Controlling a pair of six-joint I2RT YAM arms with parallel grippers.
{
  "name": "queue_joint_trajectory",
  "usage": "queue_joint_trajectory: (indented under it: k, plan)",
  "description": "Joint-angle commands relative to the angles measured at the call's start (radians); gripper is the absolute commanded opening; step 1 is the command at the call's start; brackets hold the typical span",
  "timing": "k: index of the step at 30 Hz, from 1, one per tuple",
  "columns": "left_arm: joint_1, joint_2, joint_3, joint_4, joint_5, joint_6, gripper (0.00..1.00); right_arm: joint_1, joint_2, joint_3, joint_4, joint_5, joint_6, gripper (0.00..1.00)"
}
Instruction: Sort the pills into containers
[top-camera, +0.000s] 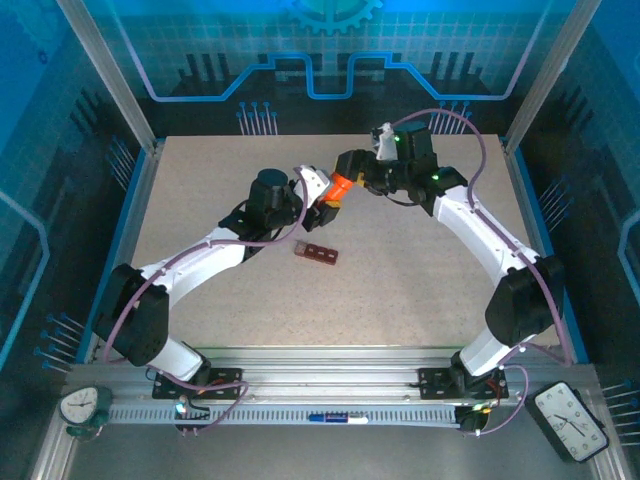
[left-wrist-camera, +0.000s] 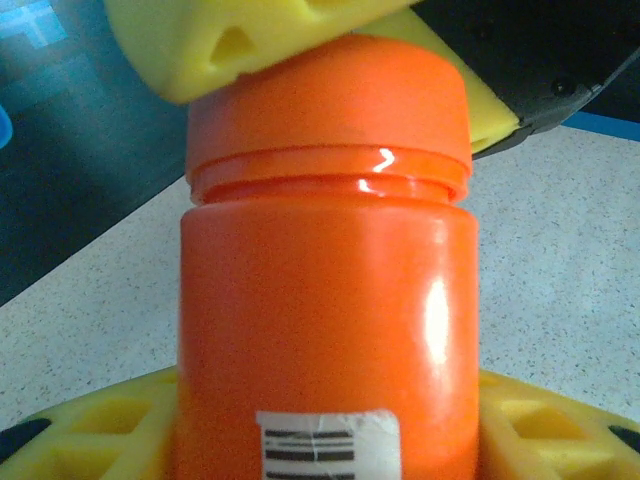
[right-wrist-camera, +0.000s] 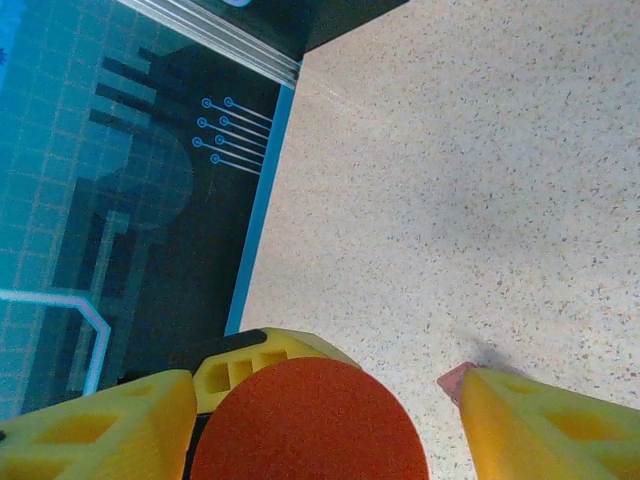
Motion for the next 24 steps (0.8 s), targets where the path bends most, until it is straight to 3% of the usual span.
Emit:
queue_joint_trajectory:
  k: [1,6,12,15,18,20,24]
  plan:
    - [-0.007,-0.003,0.041,0.013,-0.013,0.023,0.0,0.012,0.031,0.046,-0.022,-0.057,-0.019,0.59]
    - [-0.006,0.007,0.052,0.012,-0.009,0.009,0.0,-0.004,0.071,0.061,-0.016,-0.164,-0.062,0.47]
    - [0.005,-0.005,0.076,-0.033,0.085,-0.033,0.0,-0.068,0.086,0.043,0.059,-0.297,-0.273,0.45]
    - [0.023,-0.018,0.085,-0.047,0.187,-0.086,0.0,-0.095,0.059,0.023,0.055,-0.298,-0.441,0.47]
    - [0.033,-0.025,0.091,-0.049,0.244,-0.122,0.0,-0.113,0.054,0.012,0.054,-0.294,-0.476,0.49]
    - [0.032,-0.021,0.097,-0.052,0.24,-0.123,0.0,-0.114,0.05,0.014,0.049,-0.299,-0.453,0.54]
    - [0.032,-0.009,0.096,-0.054,0.189,-0.099,0.0,-0.122,-0.01,-0.033,0.125,-0.261,-0.307,0.78]
